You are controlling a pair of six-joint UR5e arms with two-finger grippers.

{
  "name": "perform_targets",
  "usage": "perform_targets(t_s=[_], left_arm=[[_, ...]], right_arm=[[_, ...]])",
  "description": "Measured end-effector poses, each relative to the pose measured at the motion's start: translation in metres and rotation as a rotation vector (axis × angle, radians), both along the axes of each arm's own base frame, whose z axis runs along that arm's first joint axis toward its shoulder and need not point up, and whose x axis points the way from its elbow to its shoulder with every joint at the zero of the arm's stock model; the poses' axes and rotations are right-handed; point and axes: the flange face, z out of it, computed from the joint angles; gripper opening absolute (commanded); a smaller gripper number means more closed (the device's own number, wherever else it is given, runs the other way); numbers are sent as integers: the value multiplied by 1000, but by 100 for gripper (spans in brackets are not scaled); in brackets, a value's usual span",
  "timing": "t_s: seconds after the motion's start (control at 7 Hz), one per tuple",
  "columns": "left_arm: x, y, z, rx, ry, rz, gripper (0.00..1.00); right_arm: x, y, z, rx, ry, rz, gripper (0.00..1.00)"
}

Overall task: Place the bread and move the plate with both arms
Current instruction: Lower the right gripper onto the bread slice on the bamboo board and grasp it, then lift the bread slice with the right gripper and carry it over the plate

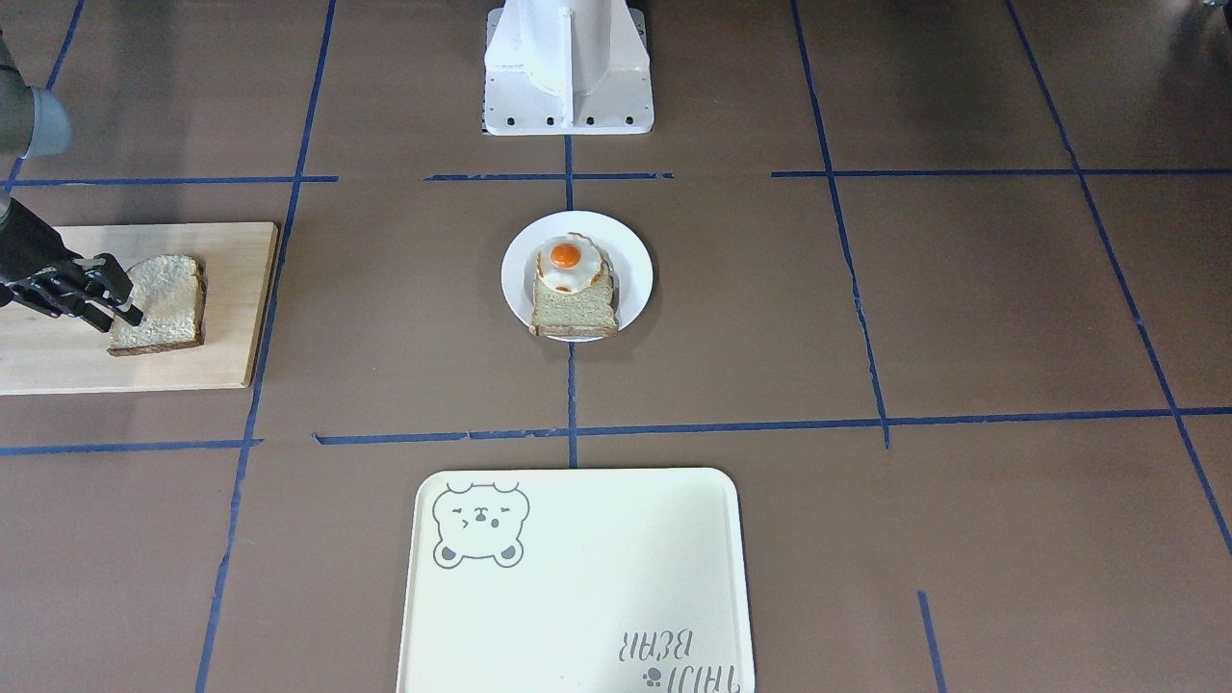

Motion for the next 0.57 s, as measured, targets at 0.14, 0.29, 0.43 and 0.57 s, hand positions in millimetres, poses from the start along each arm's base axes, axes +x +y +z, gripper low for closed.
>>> perform_targets(t_s=[0.14, 0.29, 0.43, 0.57], left_arm=[[0, 0, 0, 0, 0, 0, 100], [0, 0, 0, 0, 0, 0, 100], [0, 0, 0, 0, -1, 0, 100], [0, 0, 0, 1, -1, 0, 100]], right_arm=[[0, 0, 0, 0, 0, -1, 49], [-1, 0, 0, 0, 0, -2, 46], [-1, 1, 0, 1, 0, -4, 32], [-2, 1, 0, 1, 0, -4, 18]])
